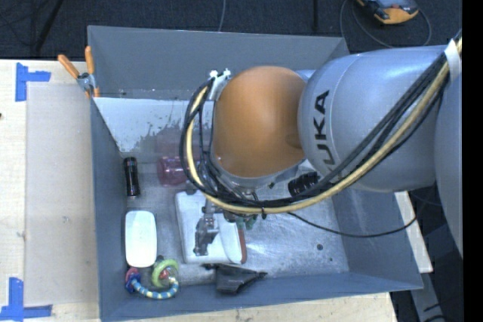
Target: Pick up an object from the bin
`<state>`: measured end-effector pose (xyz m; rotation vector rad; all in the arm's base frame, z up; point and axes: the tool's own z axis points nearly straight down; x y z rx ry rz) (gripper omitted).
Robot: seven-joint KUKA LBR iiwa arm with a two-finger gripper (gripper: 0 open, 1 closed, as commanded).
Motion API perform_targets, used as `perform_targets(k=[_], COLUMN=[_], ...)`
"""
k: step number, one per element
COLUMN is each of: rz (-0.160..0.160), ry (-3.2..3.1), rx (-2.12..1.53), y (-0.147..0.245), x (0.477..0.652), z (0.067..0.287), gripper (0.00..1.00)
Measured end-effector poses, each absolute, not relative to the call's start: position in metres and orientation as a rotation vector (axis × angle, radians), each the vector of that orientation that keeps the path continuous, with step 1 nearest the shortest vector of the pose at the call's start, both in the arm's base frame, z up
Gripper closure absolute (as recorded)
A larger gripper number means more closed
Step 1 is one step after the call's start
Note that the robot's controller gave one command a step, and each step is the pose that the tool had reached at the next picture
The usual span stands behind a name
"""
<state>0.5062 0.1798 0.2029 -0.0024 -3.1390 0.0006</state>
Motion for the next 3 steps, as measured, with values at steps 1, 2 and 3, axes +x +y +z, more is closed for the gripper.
perform_targets(k=[1, 2, 3], rz=[0.001, -0.004, 0.003], ry=[-3.139, -3.146, -3.143], rx=[-0.004, -0.001, 0.053], y=[0.18, 0.178, 0.212], x=[0.506, 0.506, 0.503], z=[0.203, 0.199, 0.138], gripper=[0.0, 0.0, 0.0])
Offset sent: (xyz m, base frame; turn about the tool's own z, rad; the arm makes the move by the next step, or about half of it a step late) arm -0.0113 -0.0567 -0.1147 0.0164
